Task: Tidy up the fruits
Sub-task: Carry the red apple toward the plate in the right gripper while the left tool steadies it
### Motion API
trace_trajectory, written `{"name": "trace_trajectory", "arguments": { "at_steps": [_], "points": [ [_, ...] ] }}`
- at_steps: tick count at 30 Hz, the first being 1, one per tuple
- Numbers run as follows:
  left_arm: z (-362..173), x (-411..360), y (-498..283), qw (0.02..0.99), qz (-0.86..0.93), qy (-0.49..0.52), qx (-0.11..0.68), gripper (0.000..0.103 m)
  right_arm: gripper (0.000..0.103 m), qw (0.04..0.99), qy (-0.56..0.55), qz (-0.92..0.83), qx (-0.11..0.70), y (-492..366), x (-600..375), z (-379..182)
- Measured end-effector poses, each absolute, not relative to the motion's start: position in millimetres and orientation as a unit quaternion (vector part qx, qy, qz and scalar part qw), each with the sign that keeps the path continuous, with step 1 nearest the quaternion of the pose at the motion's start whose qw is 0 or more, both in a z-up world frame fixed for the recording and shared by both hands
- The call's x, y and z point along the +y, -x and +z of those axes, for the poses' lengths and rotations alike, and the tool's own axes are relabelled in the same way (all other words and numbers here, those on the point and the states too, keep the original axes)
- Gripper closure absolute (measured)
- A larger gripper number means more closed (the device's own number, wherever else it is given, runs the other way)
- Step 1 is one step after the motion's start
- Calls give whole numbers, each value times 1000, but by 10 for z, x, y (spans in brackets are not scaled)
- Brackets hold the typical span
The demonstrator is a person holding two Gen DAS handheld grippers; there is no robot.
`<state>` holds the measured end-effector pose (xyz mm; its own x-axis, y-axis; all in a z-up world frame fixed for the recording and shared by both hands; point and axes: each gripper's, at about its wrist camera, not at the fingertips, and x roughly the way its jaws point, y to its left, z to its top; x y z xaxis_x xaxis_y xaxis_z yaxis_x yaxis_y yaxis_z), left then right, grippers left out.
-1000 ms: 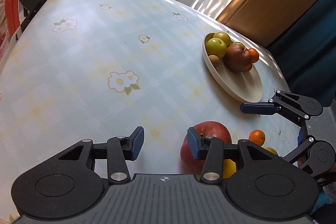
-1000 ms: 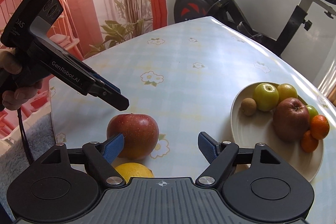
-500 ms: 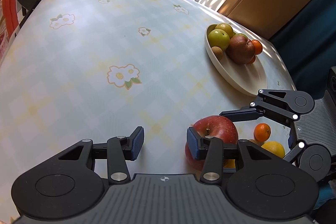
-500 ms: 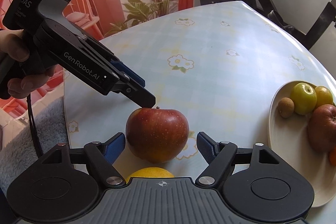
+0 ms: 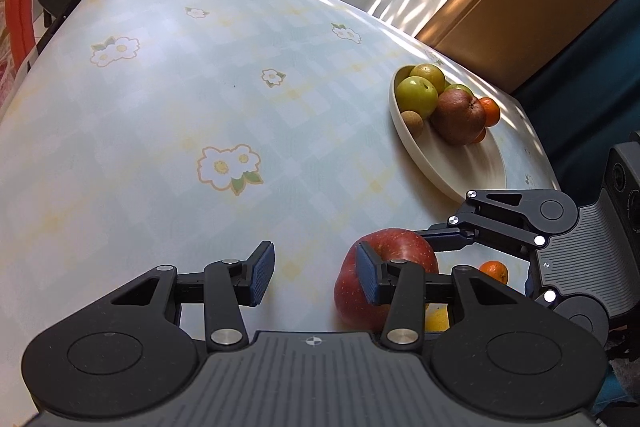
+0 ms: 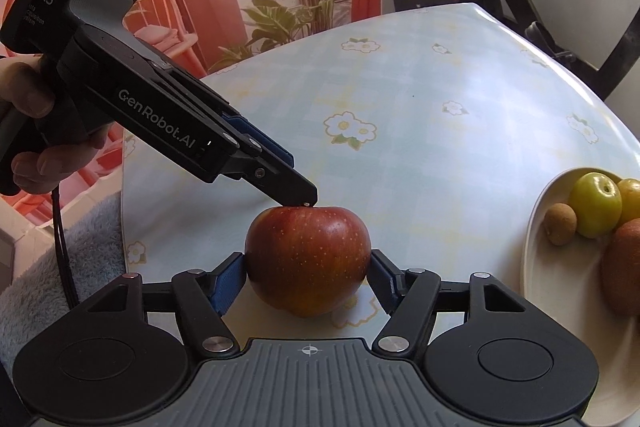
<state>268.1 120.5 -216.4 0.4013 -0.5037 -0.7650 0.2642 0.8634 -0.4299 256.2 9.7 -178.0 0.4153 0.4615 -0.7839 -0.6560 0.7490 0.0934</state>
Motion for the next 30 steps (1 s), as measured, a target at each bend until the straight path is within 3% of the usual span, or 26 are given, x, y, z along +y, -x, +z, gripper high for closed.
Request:
{"name": "trace_trajectory", "arguments": {
  "at_steps": [10, 30],
  "points": [
    [-2168, 1040, -3012, 823, -219, 171, 495, 57, 41, 854, 124, 316, 395, -2766, -140, -1815],
    [-2116, 547, -2886, 803, -283, 161, 499, 59, 42, 870, 62, 295, 389, -2407, -813, -1891]
  ]
}}
